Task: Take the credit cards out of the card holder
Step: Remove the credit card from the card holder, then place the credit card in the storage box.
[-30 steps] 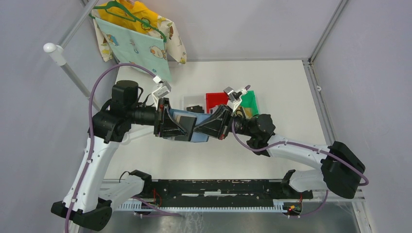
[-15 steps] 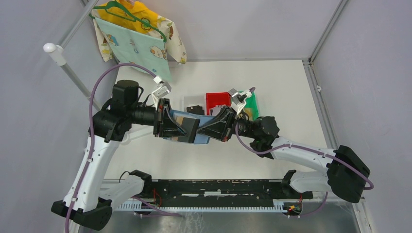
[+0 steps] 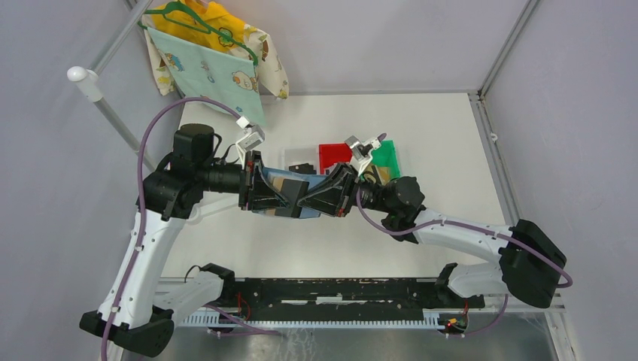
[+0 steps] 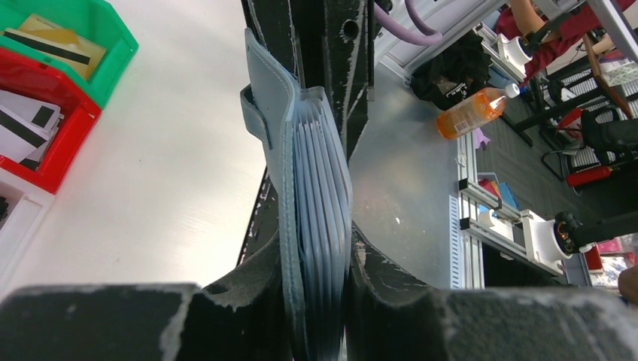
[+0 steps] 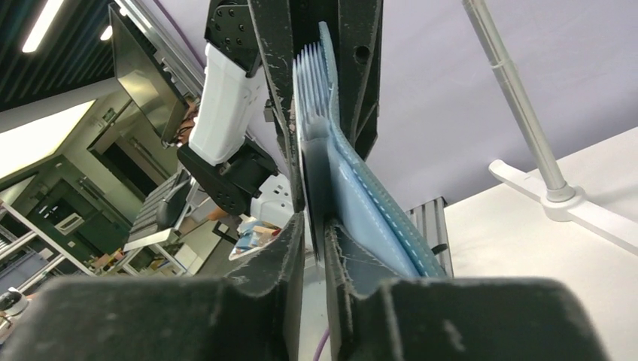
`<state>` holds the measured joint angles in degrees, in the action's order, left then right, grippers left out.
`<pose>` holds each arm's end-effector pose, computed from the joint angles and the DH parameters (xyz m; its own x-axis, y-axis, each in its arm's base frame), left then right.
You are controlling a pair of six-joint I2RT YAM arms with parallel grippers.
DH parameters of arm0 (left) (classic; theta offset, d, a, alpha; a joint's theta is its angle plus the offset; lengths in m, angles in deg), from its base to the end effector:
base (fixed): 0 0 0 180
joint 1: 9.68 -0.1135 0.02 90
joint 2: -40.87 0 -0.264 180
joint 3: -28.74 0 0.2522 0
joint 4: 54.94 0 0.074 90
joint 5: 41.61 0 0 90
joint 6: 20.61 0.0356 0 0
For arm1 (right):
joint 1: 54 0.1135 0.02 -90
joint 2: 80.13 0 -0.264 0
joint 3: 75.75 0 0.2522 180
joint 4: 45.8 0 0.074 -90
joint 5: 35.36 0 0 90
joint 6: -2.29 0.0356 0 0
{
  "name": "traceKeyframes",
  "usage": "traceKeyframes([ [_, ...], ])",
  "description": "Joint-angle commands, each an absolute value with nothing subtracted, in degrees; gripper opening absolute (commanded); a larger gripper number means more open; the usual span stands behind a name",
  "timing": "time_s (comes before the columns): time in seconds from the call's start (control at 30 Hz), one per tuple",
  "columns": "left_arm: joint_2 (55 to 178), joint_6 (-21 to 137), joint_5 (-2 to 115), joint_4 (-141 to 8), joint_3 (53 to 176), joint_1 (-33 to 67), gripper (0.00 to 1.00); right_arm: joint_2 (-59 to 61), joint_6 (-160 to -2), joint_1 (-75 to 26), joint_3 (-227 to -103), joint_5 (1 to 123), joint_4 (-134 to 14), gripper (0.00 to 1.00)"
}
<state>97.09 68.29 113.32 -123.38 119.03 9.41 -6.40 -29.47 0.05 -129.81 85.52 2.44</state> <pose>0.1366 -0.0814 0.4239 -0.5496 0.1816 -0.8154 0.8347 0.1594 -0.5271 0.1469 0.2336 0.3320 -0.6680 0.3219 -0.6710 -0.7437 -0.2560 0.6175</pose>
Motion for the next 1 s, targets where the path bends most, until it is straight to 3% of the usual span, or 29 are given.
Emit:
traceKeyframes([
  [0.0, 96.6, 67.8, 116.6, -121.6, 121.9, 10.1, 0.02, -5.9, -30.0, 0.0, -132.1, 84.0, 3.2, 0.14],
  [0.13, 97.2, 69.0, 116.3, -123.2, 123.6, 10.1, 0.03, -8.3, -30.3, -1.5, -129.4, 83.9, 2.7, 0.00],
  [0.53, 97.5, 72.3, 111.2, -125.0, 126.1, 10.2, 0.02, -17.5, -29.8, -10.2, -120.5, 86.1, -0.6, 0.00],
  [0.83, 98.1, 86.6, 77.1, -130.2, 127.2, 10.1, 0.02, -22.2, -38.8, -22.9, -124.4, 89.0, -22.3, 0.00],
  [0.97, 97.0, 90.9, 71.7, -132.9, 127.7, 10.2, 0.02, -17.0, -44.9, -23.2, -128.9, 87.6, -31.3, 0.00],
])
